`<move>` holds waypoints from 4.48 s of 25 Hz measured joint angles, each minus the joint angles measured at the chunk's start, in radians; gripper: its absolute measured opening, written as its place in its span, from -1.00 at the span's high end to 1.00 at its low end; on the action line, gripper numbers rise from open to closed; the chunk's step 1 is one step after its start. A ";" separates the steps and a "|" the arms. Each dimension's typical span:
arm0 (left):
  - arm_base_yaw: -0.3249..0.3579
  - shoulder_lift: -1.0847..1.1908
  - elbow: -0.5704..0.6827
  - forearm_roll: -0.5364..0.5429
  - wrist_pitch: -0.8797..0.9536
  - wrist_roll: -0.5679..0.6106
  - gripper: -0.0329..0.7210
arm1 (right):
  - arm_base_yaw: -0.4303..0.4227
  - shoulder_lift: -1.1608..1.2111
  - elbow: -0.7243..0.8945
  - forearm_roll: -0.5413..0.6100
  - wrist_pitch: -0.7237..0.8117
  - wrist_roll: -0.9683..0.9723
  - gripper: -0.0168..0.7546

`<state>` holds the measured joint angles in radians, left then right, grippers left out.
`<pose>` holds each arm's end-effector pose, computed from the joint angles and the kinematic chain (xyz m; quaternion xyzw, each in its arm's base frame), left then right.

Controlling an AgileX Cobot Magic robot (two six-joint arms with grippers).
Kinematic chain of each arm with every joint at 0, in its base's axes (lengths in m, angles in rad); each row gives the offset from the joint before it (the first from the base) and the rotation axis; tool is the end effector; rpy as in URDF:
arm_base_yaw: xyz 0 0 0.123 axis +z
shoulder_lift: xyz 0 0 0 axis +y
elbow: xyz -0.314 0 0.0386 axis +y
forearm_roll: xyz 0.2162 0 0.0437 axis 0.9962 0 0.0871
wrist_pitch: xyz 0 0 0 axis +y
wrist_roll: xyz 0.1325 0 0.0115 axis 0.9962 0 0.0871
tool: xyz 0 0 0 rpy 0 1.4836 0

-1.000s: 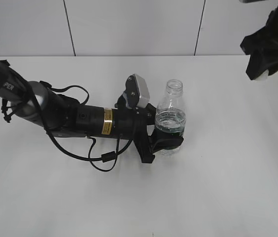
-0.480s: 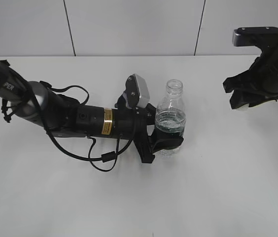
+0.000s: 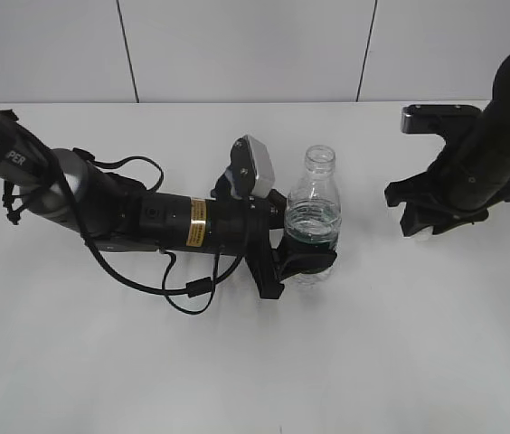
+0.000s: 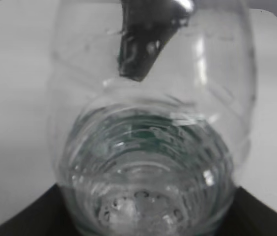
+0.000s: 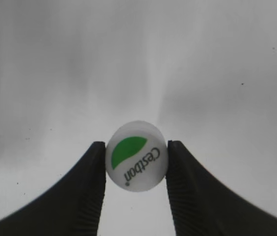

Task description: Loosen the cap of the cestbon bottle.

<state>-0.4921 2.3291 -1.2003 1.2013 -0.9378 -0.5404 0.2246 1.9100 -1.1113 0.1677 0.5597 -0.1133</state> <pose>0.3486 -0.3003 0.0993 0.5385 0.6260 -0.3723 0.4237 0.3511 0.0923 0.1555 -0.1030 0.9820 0.0627 0.1454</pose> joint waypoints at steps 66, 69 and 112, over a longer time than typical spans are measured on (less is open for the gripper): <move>0.165 -0.314 0.011 0.569 0.325 -0.437 -0.65 | 0.000 -0.128 0.001 0.027 -0.007 -0.025 -0.49; 0.165 -0.380 0.011 0.555 0.496 -0.462 -0.61 | 0.000 -0.155 0.001 0.027 0.002 -0.027 -0.49; 0.366 -0.880 0.012 -1.090 1.941 0.579 -0.51 | -0.142 -0.581 0.002 -0.182 0.521 -0.064 -0.49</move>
<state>-0.1261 1.4493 -1.1884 0.1112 1.0029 0.0386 0.0823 1.3288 -1.1093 -0.0145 1.0802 -0.1775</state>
